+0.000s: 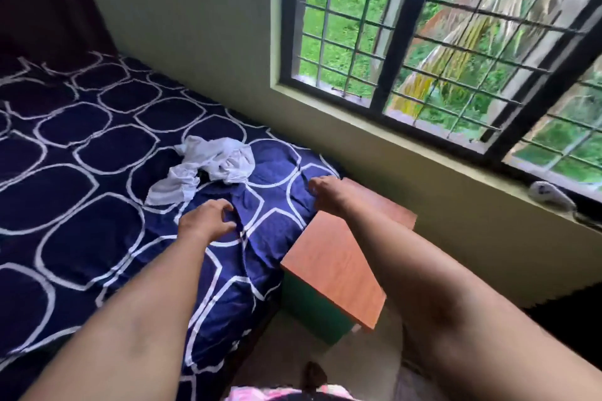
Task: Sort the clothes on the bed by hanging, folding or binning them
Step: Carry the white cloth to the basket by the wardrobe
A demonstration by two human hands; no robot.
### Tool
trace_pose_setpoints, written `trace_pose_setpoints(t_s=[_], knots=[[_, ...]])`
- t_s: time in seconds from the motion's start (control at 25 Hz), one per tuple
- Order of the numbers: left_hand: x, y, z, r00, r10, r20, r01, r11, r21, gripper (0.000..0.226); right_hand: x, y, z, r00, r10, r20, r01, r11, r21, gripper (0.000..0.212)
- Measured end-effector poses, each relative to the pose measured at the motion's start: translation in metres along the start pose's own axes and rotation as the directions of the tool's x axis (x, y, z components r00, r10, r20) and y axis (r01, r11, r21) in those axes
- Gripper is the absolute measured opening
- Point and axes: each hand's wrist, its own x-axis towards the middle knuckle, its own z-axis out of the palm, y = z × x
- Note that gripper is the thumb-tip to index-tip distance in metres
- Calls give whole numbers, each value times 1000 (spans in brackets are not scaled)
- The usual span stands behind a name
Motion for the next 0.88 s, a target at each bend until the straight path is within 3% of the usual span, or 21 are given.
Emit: trace_pose_setpoints(t_s=[0.24, 0.6, 0.68, 0.8, 0.88], knots=[[83, -3, 3, 973, -211, -95, 208, 977, -40, 43, 143, 2, 19, 988, -154, 2, 154, 987, 40, 41], [220, -107, 69, 923, -375, -87, 374, 927, -34, 36, 340, -52, 107, 955, -288, 66, 286, 958, 29, 29], [246, -136, 101, 924, -379, -54, 379, 925, -19, 37, 381, -69, 149, 937, -321, 141, 310, 946, 91, 34], [286, -179, 137, 930, -366, -15, 366, 931, -4, 47, 425, -93, 208, 860, -377, 345, 328, 925, 192, 56], [316, -198, 144, 938, -328, -115, 331, 944, 6, 48, 446, -102, 229, 852, -374, 367, 331, 927, 177, 65]])
